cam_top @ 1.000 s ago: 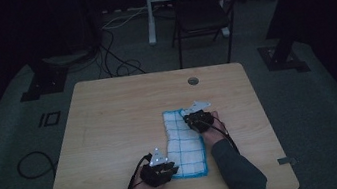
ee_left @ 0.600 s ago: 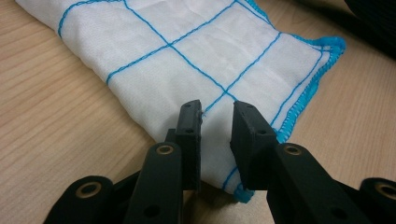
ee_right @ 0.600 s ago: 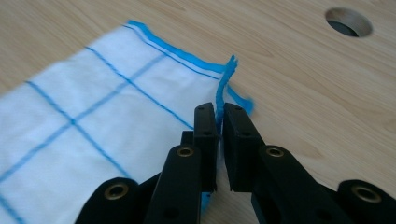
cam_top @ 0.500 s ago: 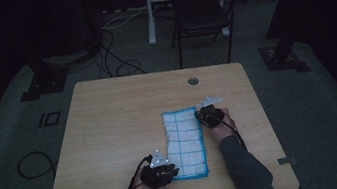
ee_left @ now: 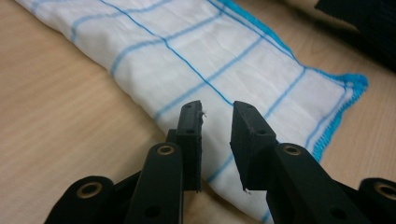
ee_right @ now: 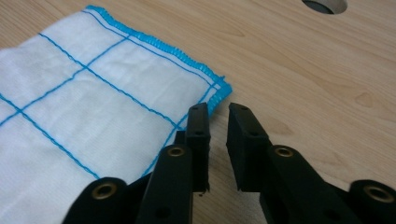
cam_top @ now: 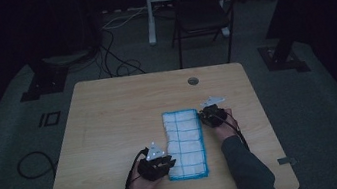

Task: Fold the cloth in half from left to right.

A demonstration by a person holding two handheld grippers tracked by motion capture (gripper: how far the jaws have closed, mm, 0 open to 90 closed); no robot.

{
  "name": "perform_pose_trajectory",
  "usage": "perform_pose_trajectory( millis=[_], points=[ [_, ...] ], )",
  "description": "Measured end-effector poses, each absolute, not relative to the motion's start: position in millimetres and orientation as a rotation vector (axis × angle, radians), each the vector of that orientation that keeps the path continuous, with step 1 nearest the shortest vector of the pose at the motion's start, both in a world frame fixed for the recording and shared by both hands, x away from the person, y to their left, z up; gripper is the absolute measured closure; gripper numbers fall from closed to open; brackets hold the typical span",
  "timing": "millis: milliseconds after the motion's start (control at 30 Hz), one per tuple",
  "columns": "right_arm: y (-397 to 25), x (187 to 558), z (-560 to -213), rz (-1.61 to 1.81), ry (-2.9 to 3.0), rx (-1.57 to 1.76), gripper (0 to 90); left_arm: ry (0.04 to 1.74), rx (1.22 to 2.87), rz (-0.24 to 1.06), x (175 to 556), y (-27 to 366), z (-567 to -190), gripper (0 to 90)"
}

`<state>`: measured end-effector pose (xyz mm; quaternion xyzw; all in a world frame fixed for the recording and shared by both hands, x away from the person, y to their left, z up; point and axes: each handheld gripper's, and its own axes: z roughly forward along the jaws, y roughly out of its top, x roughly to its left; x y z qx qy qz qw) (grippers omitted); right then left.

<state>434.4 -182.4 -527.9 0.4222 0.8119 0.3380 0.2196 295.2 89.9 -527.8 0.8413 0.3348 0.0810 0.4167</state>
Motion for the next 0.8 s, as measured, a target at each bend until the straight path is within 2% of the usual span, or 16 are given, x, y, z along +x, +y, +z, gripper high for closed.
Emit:
perform_pose_trajectory(
  millis=[400, 600, 800],
  points=[
    [-178.7, 430.8, -523.1, 0.979, 2.235, 1.163, 69.7, 0.899, 2.032, 0.214, 332.9, 98.6, -515.1, 73.8],
    [-177.1, 430.2, -522.3, 0.984, 2.241, 1.158, 68.3, 0.933, 2.021, 0.242, 355.6, 99.8, -509.3, 73.3],
    [-177.0, 430.0, -522.7, 0.983, 2.248, 1.161, 67.5, 0.968, 2.008, 0.213, 380.6, 100.4, -510.1, 73.1]
  ],
)
